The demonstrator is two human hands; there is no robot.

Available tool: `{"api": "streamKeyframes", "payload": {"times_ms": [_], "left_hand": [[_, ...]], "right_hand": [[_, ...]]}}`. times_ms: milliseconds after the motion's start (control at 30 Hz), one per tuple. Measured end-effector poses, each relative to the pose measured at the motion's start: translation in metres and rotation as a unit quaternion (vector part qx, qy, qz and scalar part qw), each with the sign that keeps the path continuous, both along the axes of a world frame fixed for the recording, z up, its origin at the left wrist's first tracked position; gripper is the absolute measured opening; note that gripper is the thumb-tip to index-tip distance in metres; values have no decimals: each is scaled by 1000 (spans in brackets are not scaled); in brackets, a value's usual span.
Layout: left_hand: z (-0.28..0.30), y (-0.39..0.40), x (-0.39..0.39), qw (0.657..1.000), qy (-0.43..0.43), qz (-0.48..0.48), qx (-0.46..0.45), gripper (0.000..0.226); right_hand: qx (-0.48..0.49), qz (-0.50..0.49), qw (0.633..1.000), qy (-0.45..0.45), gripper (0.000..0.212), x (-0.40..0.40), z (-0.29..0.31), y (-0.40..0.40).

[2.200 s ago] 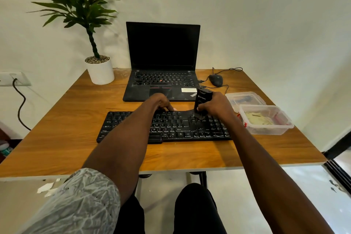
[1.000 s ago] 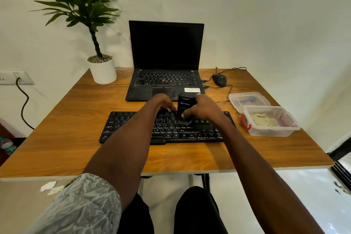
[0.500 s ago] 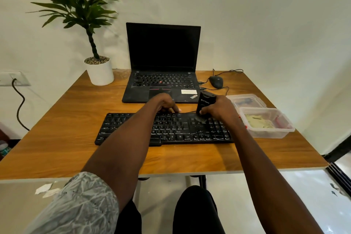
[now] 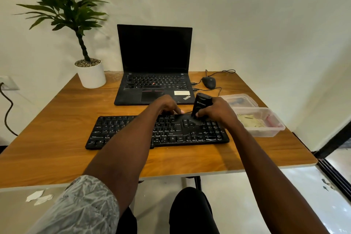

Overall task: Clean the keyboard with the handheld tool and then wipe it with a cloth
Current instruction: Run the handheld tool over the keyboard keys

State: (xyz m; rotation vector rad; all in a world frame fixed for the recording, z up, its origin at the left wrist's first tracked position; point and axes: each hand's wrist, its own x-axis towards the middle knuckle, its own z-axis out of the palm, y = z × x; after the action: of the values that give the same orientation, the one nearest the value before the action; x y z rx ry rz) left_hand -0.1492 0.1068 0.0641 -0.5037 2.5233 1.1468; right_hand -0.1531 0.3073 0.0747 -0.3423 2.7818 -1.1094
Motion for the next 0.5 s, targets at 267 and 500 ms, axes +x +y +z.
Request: {"api": "streamKeyframes", "payload": {"times_ms": [267, 500], "left_hand": [[-4, 3, 0, 1000, -2, -3, 10, 53], [3, 15, 0, 999, -32, 17, 34, 36]], "right_hand": [[-30, 35, 998, -42, 44, 5, -1, 0], [39, -18, 998, 40, 44, -4, 1, 6]]}}
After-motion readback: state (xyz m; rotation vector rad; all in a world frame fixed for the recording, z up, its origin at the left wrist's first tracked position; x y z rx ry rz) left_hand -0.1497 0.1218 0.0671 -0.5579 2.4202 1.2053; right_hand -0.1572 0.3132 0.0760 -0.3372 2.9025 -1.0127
